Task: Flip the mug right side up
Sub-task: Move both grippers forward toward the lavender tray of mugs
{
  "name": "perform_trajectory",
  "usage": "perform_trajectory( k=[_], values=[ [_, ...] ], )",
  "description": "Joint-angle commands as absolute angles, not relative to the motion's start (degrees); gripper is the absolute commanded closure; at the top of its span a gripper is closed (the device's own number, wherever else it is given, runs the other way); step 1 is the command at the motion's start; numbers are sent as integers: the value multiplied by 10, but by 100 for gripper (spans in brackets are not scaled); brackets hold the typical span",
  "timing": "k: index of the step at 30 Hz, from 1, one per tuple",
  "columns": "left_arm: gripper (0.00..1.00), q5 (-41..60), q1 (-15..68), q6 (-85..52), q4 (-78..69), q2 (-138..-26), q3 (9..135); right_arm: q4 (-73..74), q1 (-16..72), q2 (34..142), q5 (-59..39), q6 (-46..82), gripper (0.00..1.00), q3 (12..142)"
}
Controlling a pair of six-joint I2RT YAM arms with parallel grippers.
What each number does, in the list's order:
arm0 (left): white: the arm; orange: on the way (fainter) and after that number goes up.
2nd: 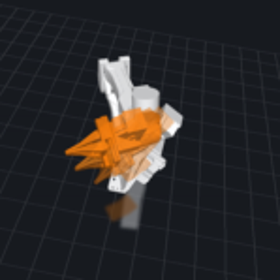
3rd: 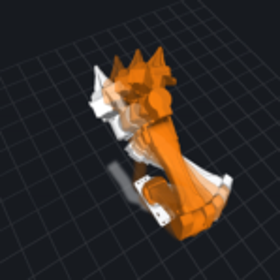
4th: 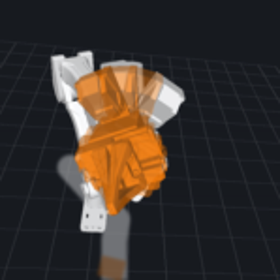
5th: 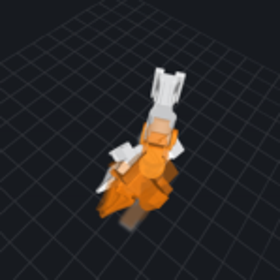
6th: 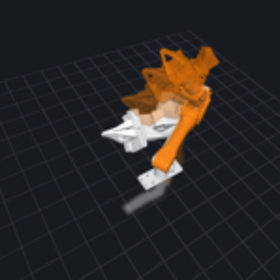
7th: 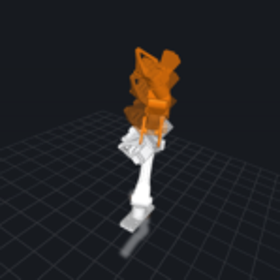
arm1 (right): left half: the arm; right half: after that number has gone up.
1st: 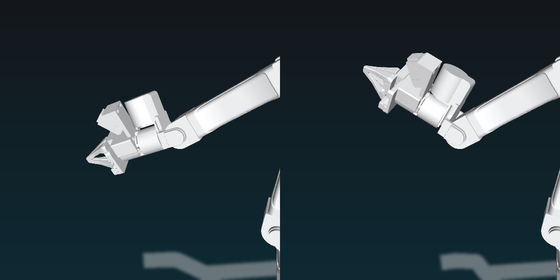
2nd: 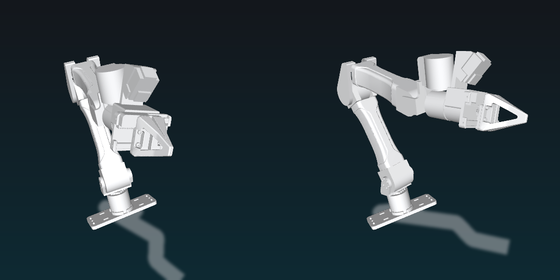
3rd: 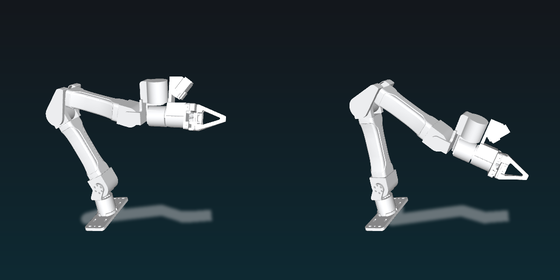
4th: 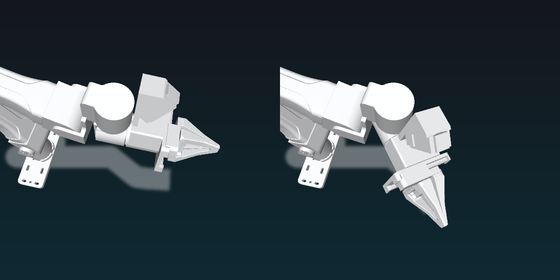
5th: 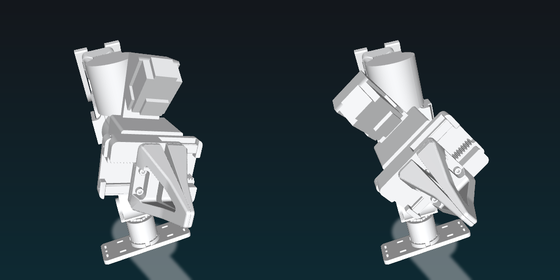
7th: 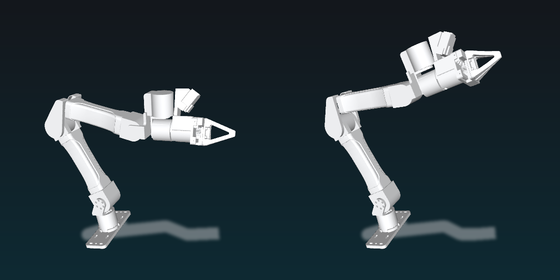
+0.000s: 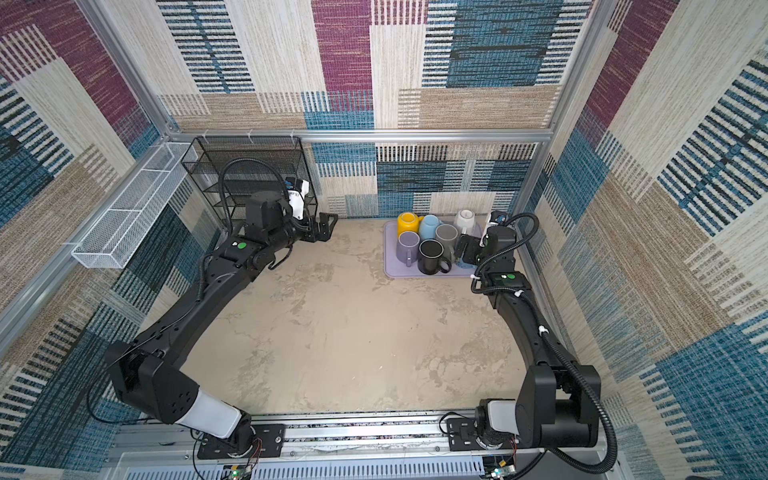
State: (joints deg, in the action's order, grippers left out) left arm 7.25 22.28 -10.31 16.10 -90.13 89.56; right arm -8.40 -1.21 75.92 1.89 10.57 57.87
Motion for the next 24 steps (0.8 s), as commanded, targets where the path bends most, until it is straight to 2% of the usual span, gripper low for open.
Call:
perform_trajectory(
  k=[1, 8, 18, 24],
  values=[
    [1, 122, 231, -98, 187, -938, 935, -102, -19, 761, 12, 108, 0, 576],
    [1, 162, 243, -115, 205, -1037, 1020, -104, -57, 772, 28, 127, 0, 557],
    [0, 61, 283, -149, 327, -1201, 1178, -90, -147, 831, -22, 164, 0, 552],
    [7, 42, 303, -176, 357, -1273, 1218, -89, -189, 886, -49, 170, 2, 583]
  ],
)
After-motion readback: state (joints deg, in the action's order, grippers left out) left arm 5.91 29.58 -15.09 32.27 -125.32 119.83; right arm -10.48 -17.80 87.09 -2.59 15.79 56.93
